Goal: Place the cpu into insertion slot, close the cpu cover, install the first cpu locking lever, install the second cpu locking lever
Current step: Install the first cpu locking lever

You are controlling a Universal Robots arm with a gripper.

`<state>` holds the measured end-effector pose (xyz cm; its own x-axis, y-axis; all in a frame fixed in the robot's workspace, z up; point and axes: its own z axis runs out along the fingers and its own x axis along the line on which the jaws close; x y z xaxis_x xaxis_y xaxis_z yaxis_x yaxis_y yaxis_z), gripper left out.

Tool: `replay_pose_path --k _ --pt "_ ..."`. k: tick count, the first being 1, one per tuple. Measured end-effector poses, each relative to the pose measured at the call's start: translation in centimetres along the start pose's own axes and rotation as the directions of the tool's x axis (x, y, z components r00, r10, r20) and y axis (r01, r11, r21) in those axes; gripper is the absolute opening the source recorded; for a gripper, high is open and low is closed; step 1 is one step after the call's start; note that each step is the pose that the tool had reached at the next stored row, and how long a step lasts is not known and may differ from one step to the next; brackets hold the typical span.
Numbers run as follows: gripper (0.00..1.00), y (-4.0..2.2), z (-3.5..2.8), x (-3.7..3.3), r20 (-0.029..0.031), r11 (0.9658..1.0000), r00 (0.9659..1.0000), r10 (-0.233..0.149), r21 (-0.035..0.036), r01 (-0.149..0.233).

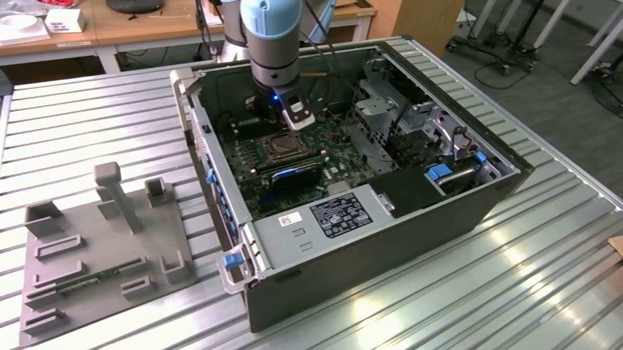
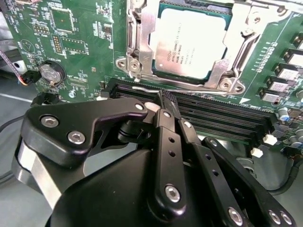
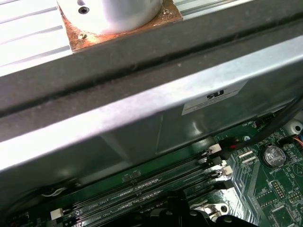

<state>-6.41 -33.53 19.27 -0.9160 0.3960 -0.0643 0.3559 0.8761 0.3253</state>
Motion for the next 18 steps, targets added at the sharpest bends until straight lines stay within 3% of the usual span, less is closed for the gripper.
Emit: replay_pose_path --k 18 --pt "0.10 -0.28 0.04 -0.03 0.0063 1.0000 1.0000 -0.003 0.0049 0.003"
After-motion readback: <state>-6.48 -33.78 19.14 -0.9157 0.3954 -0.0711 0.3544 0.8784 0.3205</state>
